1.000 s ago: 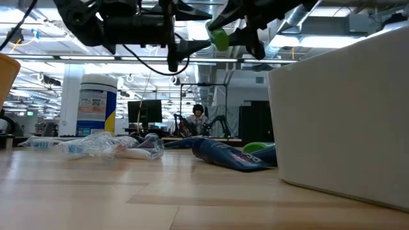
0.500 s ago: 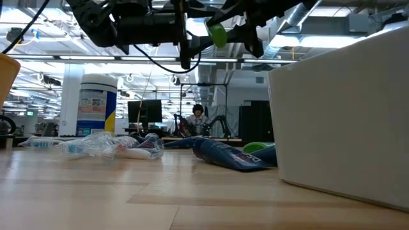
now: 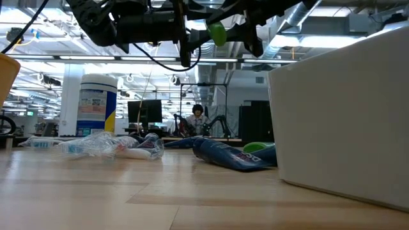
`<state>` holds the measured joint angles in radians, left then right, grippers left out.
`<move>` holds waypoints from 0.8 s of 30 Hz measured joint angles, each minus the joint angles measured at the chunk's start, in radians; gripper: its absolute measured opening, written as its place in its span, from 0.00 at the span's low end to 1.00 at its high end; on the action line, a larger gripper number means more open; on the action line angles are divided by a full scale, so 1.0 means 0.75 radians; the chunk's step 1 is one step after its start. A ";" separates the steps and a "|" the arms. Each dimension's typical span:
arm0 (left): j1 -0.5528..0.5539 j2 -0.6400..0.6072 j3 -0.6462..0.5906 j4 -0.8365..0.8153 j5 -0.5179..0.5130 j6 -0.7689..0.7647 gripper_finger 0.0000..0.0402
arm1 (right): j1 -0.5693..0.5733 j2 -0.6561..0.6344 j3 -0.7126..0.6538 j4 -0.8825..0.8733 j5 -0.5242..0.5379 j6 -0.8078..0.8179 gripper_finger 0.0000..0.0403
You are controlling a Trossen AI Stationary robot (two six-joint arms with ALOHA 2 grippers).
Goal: Pick & Place Travel size toiletries
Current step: Put the green shampoo into the yellow bin
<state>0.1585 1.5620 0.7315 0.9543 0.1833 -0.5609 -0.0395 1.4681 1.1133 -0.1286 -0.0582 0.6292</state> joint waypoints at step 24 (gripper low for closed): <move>0.018 -0.248 -0.080 -0.274 0.524 -0.028 0.39 | 0.037 -0.106 0.001 -0.197 -0.355 -0.056 0.65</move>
<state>0.1722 1.3758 0.6715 0.7489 0.5762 -0.5817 -0.0114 1.3886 1.1137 -0.2764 -0.3244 0.5874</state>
